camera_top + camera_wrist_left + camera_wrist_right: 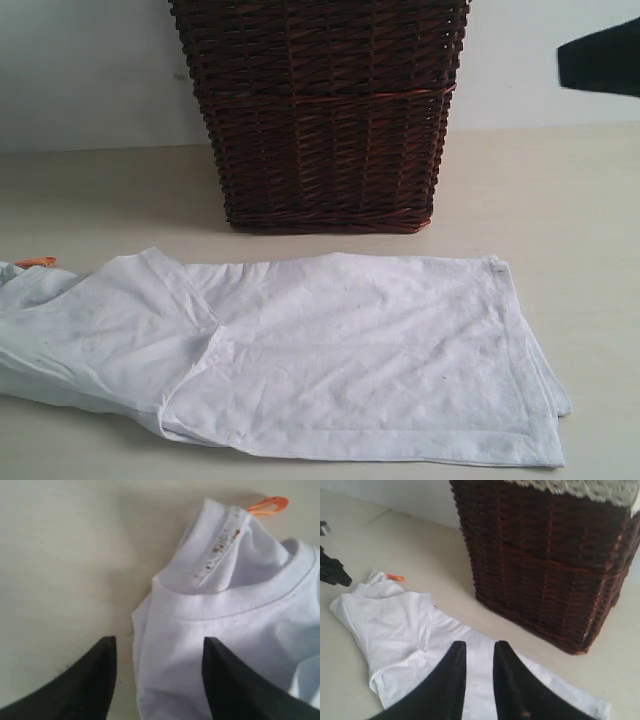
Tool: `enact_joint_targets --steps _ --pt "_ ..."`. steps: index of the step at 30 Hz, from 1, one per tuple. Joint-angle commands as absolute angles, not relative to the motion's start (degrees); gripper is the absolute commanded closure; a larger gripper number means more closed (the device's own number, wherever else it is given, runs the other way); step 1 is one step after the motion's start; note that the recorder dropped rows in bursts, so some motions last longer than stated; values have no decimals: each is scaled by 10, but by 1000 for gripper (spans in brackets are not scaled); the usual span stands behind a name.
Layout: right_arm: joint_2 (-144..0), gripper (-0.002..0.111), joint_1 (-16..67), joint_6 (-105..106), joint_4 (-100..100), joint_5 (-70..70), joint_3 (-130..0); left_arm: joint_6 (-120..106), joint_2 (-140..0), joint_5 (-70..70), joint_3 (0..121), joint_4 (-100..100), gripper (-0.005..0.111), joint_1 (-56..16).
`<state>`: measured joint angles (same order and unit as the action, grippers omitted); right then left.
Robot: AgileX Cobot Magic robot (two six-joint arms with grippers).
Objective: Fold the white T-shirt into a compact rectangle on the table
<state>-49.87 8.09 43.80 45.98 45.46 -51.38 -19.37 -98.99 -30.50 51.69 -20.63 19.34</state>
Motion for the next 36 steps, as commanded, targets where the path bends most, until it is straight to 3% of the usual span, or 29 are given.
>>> enact_joint_targets --steps 1,5,23,25,27,30,36 --pt "-398 78 80 432 461 468 -507 -242 -1034 -332 555 -238 55 197" --pt "-320 70 80 428 451 470 -486 -254 -1070 -355 589 -247 55 207" --pt "-157 70 80 368 397 483 -433 -373 -1200 -518 639 -354 56 217" --pt "-154 70 80 368 397 487 -433 -373 -1208 -519 639 -354 61 215" --pt "-150 70 80 368 397 489 -433 -373 -1216 -519 639 -354 74 212" --pt "-146 70 80 361 397 491 -433 -373 -1219 -514 639 -350 106 211" --pt "-146 70 80 358 397 497 -433 -236 -1205 -514 662 -227 107 212"
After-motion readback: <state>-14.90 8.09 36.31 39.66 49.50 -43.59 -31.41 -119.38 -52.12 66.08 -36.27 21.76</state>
